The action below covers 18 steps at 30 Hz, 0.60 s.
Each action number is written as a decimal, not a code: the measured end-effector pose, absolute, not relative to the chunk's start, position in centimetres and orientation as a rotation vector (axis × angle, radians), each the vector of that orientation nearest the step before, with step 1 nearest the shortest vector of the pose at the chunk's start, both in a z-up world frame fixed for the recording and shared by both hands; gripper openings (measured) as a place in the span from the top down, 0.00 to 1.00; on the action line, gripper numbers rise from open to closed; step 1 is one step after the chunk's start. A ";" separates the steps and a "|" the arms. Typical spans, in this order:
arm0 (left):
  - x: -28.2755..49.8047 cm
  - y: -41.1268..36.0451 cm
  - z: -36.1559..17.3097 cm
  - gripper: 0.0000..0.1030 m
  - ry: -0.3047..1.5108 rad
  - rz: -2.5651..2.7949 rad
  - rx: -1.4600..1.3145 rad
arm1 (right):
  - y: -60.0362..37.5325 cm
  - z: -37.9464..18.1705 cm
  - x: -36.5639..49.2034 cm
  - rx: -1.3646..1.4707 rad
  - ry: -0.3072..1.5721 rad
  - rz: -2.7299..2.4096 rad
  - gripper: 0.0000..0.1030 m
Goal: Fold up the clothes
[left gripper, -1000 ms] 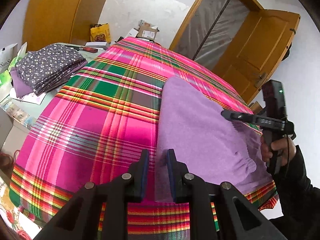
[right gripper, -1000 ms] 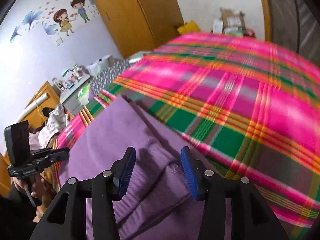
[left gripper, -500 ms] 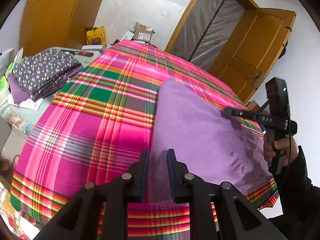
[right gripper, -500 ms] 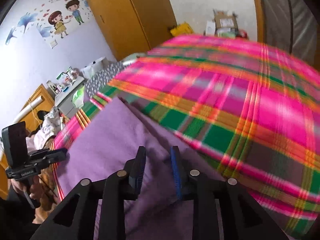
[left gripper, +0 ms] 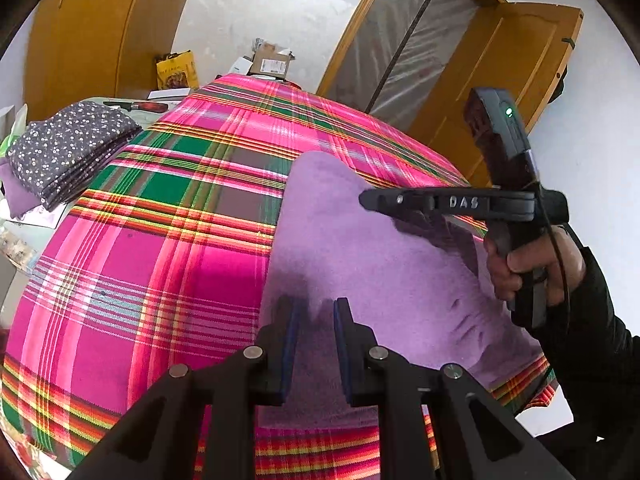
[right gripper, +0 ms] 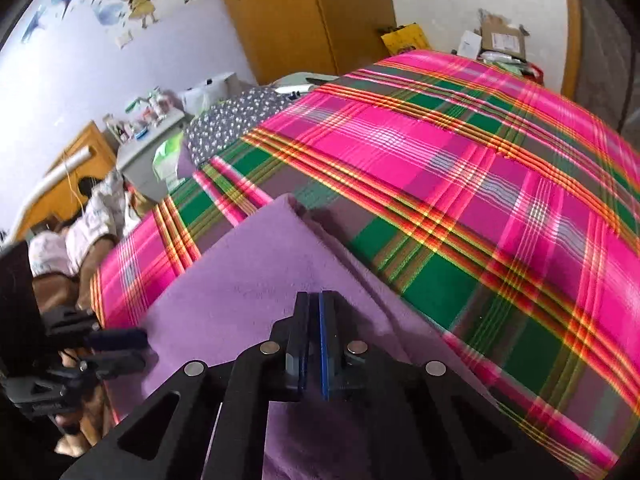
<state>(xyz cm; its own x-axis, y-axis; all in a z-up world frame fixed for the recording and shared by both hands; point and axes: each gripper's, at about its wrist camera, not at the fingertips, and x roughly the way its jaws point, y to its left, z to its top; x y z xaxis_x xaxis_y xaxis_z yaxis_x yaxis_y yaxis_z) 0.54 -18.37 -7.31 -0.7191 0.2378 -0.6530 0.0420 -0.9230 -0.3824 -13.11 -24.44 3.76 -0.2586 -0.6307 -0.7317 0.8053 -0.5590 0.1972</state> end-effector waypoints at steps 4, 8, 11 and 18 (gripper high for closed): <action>0.5 -18.4 -7.6 0.83 -0.579 2.749 -1.124 | -26.4 4.2 -13.5 0.988 0.297 -1.920 0.94; 0.5 -18.7 -7.7 0.83 -0.589 2.740 -1.117 | -29.5 3.7 -14.3 1.021 0.342 -1.892 0.94; 0.6 -18.9 -7.8 0.83 -0.591 2.739 -1.110 | -30.7 1.7 -16.3 1.110 0.315 -1.883 0.98; 0.7 -18.5 -7.8 0.83 -0.551 2.756 -1.093 | -30.7 0.3 -17.4 1.119 0.276 -1.883 0.98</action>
<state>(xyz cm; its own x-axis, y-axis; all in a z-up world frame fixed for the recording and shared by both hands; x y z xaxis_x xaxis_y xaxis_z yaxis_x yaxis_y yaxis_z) 0.73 -18.53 -7.85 -0.7303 0.2472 -0.6368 0.0168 -0.9254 -0.3786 -17.35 -30.66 0.33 -0.1850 -0.5845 -0.7900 0.7867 -0.5699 0.2374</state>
